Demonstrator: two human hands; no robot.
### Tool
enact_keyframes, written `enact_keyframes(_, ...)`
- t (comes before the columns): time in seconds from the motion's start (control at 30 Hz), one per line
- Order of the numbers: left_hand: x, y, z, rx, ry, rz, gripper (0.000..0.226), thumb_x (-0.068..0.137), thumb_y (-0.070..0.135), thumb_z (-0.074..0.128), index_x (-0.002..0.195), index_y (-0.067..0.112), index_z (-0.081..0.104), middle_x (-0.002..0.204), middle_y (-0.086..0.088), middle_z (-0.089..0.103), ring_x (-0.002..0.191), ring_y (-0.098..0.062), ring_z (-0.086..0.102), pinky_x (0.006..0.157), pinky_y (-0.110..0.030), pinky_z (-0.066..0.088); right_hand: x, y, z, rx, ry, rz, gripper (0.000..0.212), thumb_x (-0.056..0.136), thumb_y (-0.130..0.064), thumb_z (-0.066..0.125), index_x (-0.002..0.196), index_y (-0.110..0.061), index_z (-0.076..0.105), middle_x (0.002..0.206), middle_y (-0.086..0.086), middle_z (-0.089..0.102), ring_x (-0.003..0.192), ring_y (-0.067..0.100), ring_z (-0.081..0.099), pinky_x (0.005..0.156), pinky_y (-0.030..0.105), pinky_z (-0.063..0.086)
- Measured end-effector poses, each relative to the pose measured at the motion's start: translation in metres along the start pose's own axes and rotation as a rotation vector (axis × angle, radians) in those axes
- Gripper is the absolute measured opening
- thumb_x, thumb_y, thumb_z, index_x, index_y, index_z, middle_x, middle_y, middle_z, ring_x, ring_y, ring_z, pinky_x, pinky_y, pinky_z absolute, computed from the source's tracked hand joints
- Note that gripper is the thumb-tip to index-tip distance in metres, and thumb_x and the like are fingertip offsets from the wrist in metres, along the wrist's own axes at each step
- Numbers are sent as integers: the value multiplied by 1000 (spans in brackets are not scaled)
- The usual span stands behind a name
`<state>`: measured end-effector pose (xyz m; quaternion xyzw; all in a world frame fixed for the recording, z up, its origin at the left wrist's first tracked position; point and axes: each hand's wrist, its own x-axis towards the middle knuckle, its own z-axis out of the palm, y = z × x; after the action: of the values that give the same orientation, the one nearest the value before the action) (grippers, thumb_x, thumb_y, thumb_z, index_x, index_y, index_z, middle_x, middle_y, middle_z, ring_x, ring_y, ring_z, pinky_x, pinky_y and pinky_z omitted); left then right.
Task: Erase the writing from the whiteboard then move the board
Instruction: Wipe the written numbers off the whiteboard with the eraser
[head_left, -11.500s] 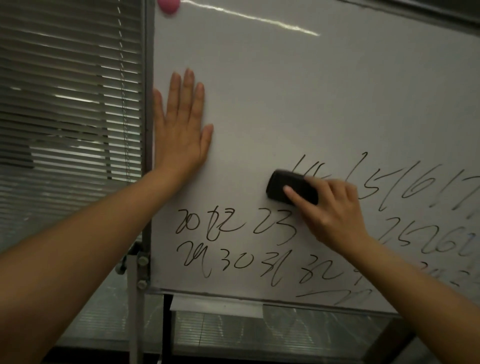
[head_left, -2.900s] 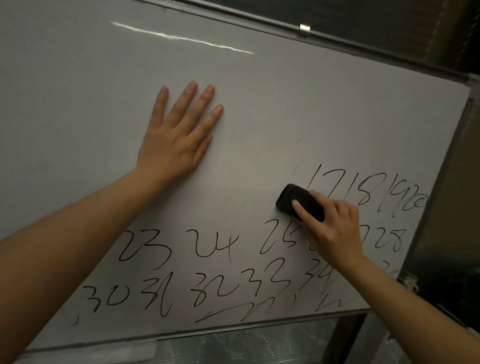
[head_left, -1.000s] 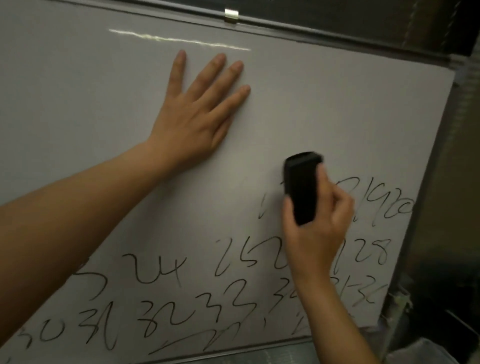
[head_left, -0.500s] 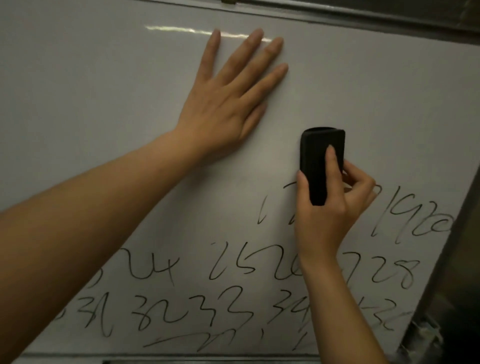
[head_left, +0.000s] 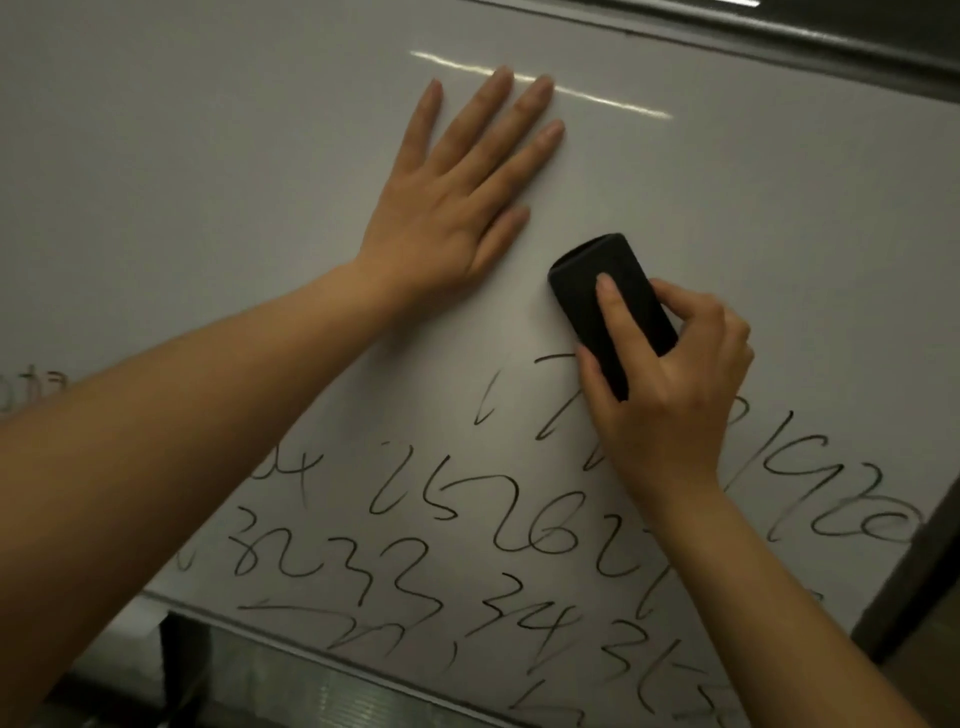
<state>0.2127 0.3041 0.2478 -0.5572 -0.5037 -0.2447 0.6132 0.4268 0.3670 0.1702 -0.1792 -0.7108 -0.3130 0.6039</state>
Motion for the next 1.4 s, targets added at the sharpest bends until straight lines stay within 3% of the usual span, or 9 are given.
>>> enact_keyframes(0.1, -1, 2, -1, -5, -5, -22, 52, 106, 33, 27, 151, 8, 30, 156, -18, 29, 144, -37, 24, 114, -60, 15, 3, 5, 0, -5, -5, -78, 42, 87, -17, 67, 128, -11, 60, 117, 20, 50, 105, 33, 41, 82, 41, 33)
enact_keyframes(0.33, -2, 1, 0, -10, -14, -18, 52, 106, 32, 27, 151, 7, 30, 155, -19, 29, 144, -38, 24, 114, -60, 14, -10, -5, 6, -71, -5, -202, 35, 86, -13, 67, 121, -13, 67, 110, 22, 61, 100, 33, 46, 81, 41, 32)
enact_keyframes(0.47, -3, 2, 4, -17, -3, -18, 51, 105, 30, 29, 151, 8, 29, 155, -19, 29, 144, -38, 24, 114, -60, 13, -47, -22, 11, -41, -71, -281, 42, 80, -10, 75, 121, -13, 66, 117, 20, 49, 101, 34, 45, 82, 43, 33)
enact_keyframes(0.57, -3, 1, 7, -11, -5, -12, 51, 106, 30, 29, 151, 8, 28, 155, -20, 28, 144, -39, 23, 114, -60, 13, -78, -35, 13, -16, -158, -377, 40, 83, -6, 68, 122, -12, 66, 119, 21, 46, 102, 33, 45, 82, 42, 33)
enact_keyframes(0.7, -3, -1, 9, -17, -2, -13, 50, 106, 30, 29, 152, 9, 27, 156, -19, 27, 144, -39, 22, 114, -60, 12, -74, -29, 12, -32, -159, -419, 35, 88, -7, 61, 122, -15, 66, 119, 19, 47, 104, 31, 46, 82, 41, 32)
enact_keyframes(0.83, -2, 0, 10, -43, 10, -9, 49, 106, 29, 30, 152, 9, 29, 156, -18, 28, 144, -38, 23, 114, -61, 13, -32, 0, 7, -116, -51, -306, 40, 83, -14, 72, 122, -15, 66, 118, 17, 46, 102, 32, 43, 81, 40, 31)
enact_keyframes(1.03, -1, 1, 15, -41, 21, -2, 49, 107, 30, 29, 152, 10, 27, 156, -18, 28, 144, -38, 23, 114, -60, 13, -6, 24, -1, -187, 26, -103, 39, 83, -18, 68, 122, -14, 65, 117, 15, 48, 105, 32, 40, 82, 40, 30)
enact_keyframes(1.27, -4, -3, 16, -46, 29, 1, 49, 107, 29, 30, 153, 12, 25, 157, -17, 27, 144, -38, 21, 114, -60, 12, -87, 2, -1, -129, -134, -382, 54, 78, -9, 76, 128, -13, 53, 120, 21, 47, 102, 32, 46, 83, 42, 34)
enact_keyframes(1.4, -2, 1, 18, -53, 30, 2, 50, 107, 29, 30, 153, 12, 24, 157, -16, 26, 145, -38, 21, 114, -60, 11, -90, 18, -9, -166, -161, -469, 56, 80, -12, 76, 131, -16, 52, 122, 18, 49, 104, 30, 47, 83, 41, 33)
